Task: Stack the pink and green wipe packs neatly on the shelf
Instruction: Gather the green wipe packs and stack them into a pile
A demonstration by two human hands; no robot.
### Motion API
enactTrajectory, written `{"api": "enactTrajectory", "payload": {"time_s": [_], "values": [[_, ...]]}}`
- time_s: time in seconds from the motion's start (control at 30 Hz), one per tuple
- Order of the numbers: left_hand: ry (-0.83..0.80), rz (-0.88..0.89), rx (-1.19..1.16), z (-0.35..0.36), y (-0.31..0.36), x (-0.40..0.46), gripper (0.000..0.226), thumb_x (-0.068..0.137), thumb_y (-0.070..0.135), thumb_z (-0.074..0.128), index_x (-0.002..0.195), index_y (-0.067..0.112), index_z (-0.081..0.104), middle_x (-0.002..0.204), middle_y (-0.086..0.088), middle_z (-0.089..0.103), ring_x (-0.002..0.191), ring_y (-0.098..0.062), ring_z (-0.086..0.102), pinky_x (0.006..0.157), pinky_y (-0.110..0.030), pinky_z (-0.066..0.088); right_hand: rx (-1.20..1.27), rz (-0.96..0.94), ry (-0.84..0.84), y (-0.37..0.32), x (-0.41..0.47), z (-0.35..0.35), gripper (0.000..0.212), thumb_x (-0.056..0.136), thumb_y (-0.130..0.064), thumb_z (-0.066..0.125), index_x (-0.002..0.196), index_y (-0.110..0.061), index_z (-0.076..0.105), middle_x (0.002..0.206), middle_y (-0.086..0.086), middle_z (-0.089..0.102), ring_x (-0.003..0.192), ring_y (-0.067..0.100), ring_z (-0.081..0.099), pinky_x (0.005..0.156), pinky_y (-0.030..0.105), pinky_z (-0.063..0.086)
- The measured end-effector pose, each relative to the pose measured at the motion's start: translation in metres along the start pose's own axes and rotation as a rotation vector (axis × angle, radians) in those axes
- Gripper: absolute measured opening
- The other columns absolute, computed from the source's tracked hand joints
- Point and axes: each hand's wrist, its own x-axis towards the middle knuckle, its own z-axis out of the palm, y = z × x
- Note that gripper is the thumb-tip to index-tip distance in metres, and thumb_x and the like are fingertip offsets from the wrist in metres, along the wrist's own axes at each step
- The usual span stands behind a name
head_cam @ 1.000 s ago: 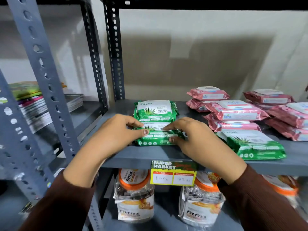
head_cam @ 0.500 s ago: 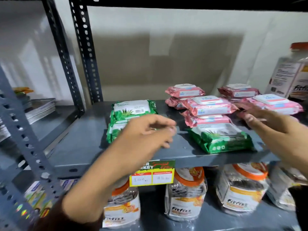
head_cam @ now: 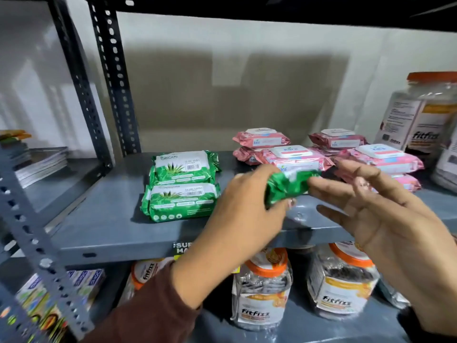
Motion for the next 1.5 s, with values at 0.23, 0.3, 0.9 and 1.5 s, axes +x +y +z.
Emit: {"api": "enactTrajectory", "payload": {"time_s": [0.23,0.3,0.9,1.5], "values": [[0.028,-0.054,-0.968,-0.059,-0.030,0.005,0.041,0.065,-0.004,0.081,0.094,0.021,0.065,0.090,0.002,0.075,0.084,-0.011,0.070,0.072,-0.022,0.058,-0.213,-0.171,-0.186,0.032,0.022,0.044,0.043,0.073,-0.004,0.076,0.113,-0.017,0.069,0.112,0.001,0.077,0.106,0.015,0.072,0.086,0.023,0.057],[0.106,-0.052,-0.861,-0.083,-0.042,0.004,0.046,0.063,-0.004,0.081,0.096,0.026,0.069,0.095,0.003,0.075,0.090,-0.013,0.071,0.079,-0.026,0.060,-0.209,-0.269,-0.192,0.037,0.033,0.065,0.039,0.077,0.005,0.076,0.110,-0.015,0.071,0.106,0.002,0.077,0.101,0.017,0.073,0.086,0.026,0.057],[0.214,-0.286,0.094,-0.121,-0.093,-0.016,0.033,0.091,0.004,0.052,0.088,0.030,0.072,0.102,0.016,0.064,0.080,-0.005,0.060,0.066,-0.015,0.042,-0.737,-0.286,-0.337,0.072,0.071,0.102,0.053,0.081,0.013,0.054,0.112,-0.025,0.073,0.124,-0.016,0.068,0.117,-0.002,0.059,0.102,0.014,0.042],[-0.094,-0.462,0.146,-0.138,-0.082,-0.020,0.063,0.068,0.085,0.053,0.083,0.029,0.079,0.091,0.004,0.077,0.081,-0.007,0.065,0.079,-0.028,0.050,-0.386,-0.010,-0.342,0.048,0.061,0.123,0.022,0.102,-0.020,0.047,0.101,-0.036,0.062,0.083,0.001,0.080,0.089,0.031,0.074,0.092,0.058,0.051]]}}
